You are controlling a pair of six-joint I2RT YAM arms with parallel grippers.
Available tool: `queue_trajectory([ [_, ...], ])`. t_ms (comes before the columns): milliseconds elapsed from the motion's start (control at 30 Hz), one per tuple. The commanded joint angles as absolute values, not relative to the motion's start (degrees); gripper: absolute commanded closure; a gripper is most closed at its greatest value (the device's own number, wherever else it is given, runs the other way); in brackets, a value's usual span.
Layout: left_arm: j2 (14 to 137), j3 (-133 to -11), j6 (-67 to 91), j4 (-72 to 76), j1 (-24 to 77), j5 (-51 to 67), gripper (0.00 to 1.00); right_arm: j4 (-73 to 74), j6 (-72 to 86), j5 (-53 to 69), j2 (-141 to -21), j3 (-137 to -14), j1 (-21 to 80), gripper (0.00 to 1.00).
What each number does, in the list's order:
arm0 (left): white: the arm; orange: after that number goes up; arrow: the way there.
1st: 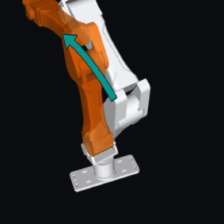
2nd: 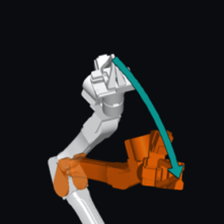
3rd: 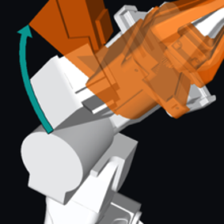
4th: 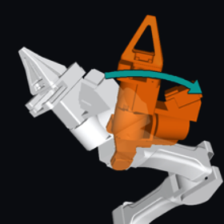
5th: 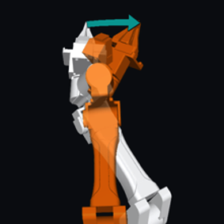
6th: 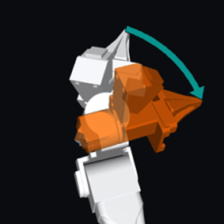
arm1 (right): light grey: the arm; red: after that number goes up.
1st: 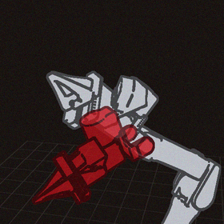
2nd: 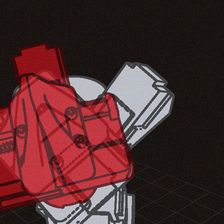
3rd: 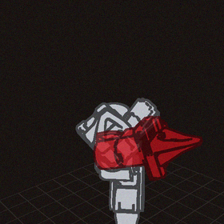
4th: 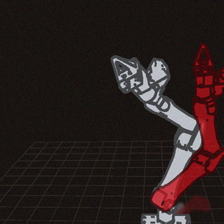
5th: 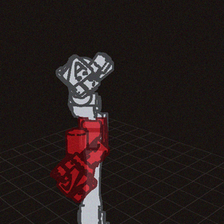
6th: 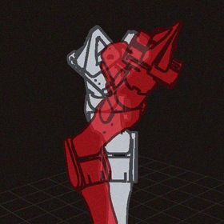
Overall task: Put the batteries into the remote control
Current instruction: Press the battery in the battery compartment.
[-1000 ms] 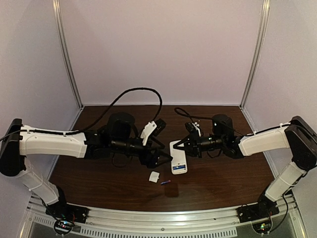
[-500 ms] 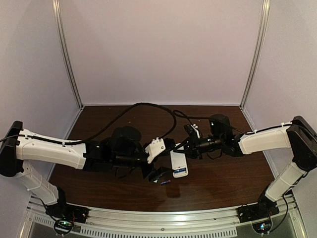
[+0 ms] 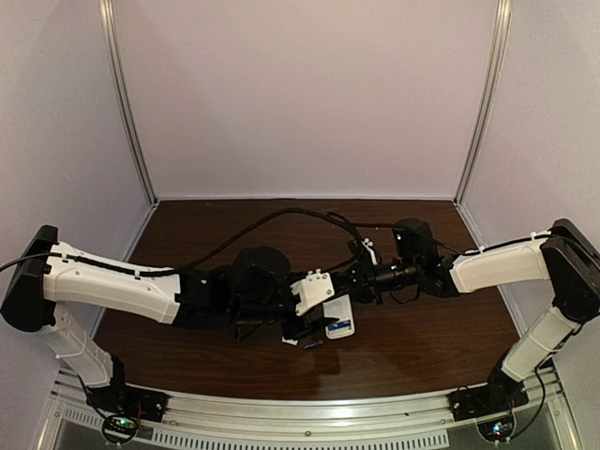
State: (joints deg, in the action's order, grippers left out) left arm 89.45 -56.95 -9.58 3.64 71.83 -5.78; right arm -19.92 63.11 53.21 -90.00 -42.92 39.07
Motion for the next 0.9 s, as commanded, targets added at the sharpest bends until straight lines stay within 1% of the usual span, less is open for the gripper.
queue_trajectory([
  [0,91.5,-59.3,-12.6,2.2,73.0,-7.6,0.38,-21.4,64.1,52.3,-90.7,-44.1,39.5,1.00],
  [400,94.4,-60.5,-16.3,-1.7,74.5,-11.7,0.36,-23.1,65.6,52.9,-90.5,-43.9,39.6,1.00],
  [500,95.2,-61.2,-16.5,-2.4,74.6,-13.8,0.39,-23.3,65.9,53.1,-90.4,-43.9,39.7,1.00],
  [700,96.1,-61.5,-17.3,-2.8,74.6,-16.1,0.51,-23.9,66.2,53.5,-90.2,-43.6,39.7,1.00],
  [800,96.5,-61.8,-17.3,-3.4,74.6,-17.1,0.51,-23.9,66.4,53.6,-90.1,-43.8,39.8,1.00],
  [833,96.5,-61.9,-17.3,-3.6,74.6,-17.1,0.50,-23.8,66.2,53.6,-90.1,-43.8,39.8,1.00],
  [867,96.3,-62.1,-17.1,-3.8,74.6,-17.1,0.47,-23.6,66.0,53.5,-90.1,-43.9,39.7,1.00],
])
